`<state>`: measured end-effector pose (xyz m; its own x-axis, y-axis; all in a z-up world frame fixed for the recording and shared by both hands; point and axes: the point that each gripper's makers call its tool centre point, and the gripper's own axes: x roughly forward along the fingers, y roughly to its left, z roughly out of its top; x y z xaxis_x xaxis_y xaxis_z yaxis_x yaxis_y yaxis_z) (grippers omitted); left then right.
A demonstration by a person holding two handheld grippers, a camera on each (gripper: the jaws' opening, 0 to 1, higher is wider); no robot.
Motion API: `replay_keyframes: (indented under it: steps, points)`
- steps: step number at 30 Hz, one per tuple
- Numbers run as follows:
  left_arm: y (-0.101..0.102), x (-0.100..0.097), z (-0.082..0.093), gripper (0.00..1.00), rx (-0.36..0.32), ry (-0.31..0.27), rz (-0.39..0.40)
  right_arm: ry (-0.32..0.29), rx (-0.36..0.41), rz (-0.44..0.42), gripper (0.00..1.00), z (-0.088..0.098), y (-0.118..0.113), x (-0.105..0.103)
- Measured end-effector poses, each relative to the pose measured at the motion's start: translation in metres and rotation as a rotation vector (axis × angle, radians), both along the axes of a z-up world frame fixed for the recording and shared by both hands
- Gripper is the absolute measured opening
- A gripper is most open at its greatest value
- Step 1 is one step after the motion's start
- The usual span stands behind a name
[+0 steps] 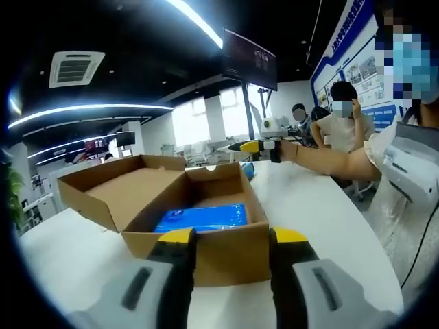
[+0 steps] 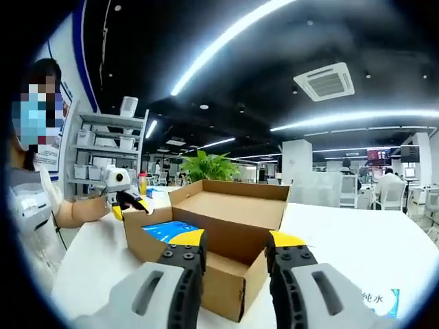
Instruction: Operate the shoe box by opening the lid, removing the specified soft item, and placing it in the target area until the item is outside and the box remains undamaged.
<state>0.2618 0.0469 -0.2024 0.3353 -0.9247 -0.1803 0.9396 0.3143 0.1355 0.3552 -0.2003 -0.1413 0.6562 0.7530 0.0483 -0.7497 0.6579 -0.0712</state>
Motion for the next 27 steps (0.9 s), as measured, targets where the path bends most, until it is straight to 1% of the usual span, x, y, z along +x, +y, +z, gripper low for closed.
replay_keyframes:
  steps: [4,7,9,12,14,15,17,19,20,23,25,27]
  points:
    - [0.0,0.001,0.0,0.43,0.003,-0.002,0.001,-0.004,-0.013,0.022,0.35,0.019,0.016,-0.002]
    - [-0.002,-0.001,-0.001,0.43,0.003,-0.002,0.0,-0.007,-0.015,0.063,0.36,0.03,0.03,-0.007]
    - [-0.002,0.0,-0.001,0.43,0.003,-0.003,0.0,-0.004,-0.018,0.068,0.37,0.034,0.035,-0.007]
    - [-0.001,0.001,-0.001,0.43,0.004,-0.004,0.0,-0.005,-0.052,0.067,0.38,0.037,0.046,-0.007]
    - [0.0,0.002,-0.001,0.43,0.003,-0.004,0.0,0.006,-0.072,0.073,0.39,0.037,0.054,-0.006]
    - [0.0,0.002,-0.001,0.43,0.003,-0.004,0.0,0.024,-0.068,0.081,0.39,0.037,0.059,-0.007]
    - [0.0,0.003,-0.001,0.43,0.002,-0.004,-0.001,0.039,-0.058,0.095,0.43,0.039,0.068,-0.008]
    - [0.001,0.003,-0.001,0.43,0.001,-0.004,0.0,0.068,-0.073,0.093,0.48,0.038,0.076,-0.007]
    - [0.001,0.003,-0.001,0.43,0.002,-0.004,0.0,0.079,-0.082,0.09,0.48,0.037,0.079,-0.006]
    - [0.001,0.003,-0.002,0.43,0.004,-0.006,0.0,0.14,-0.122,0.074,0.48,0.033,0.092,-0.003]
    - [0.001,0.004,-0.002,0.43,0.004,-0.006,-0.001,0.194,-0.145,0.044,0.49,0.029,0.102,0.002]
    - [0.001,0.004,-0.003,0.43,0.003,-0.007,-0.001,0.235,-0.149,0.038,0.5,0.027,0.111,0.003]
